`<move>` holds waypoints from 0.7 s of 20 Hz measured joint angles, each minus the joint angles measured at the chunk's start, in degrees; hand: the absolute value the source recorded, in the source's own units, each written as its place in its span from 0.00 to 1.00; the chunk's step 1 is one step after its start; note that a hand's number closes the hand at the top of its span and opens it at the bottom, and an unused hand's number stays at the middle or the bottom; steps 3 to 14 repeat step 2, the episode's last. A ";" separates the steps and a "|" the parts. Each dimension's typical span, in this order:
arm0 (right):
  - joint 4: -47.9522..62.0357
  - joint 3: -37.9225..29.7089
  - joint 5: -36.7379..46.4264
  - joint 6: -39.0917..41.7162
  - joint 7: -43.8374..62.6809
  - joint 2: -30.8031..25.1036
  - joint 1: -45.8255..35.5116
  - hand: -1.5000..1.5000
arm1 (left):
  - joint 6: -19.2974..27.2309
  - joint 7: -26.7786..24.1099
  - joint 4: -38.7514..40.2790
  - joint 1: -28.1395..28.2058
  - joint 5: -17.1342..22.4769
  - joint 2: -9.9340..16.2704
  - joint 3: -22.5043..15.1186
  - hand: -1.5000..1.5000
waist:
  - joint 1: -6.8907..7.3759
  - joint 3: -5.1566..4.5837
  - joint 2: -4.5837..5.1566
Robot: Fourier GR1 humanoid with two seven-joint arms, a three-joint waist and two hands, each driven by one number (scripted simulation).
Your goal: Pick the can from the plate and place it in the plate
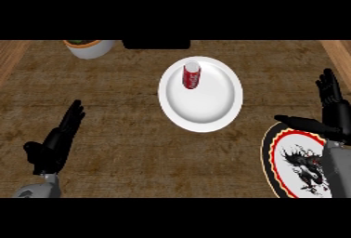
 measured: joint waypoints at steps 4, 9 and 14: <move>4.48 -0.72 0.22 0.36 -3.53 -0.66 -0.99 0.00 | -0.50 -0.40 -0.01 0.20 0.02 0.20 0.32 0.50 | 0.12 -0.01 0.01; 4.48 -0.72 0.22 0.36 -3.53 -0.66 -0.99 0.00 | -0.50 -0.40 -0.01 0.20 0.02 0.20 0.32 0.50 | 0.12 -0.01 0.01; 4.48 -0.72 0.22 0.36 -3.53 -0.66 -0.99 0.00 | -0.50 -0.40 -0.01 0.20 0.02 0.20 0.32 0.50 | 0.12 -0.01 0.01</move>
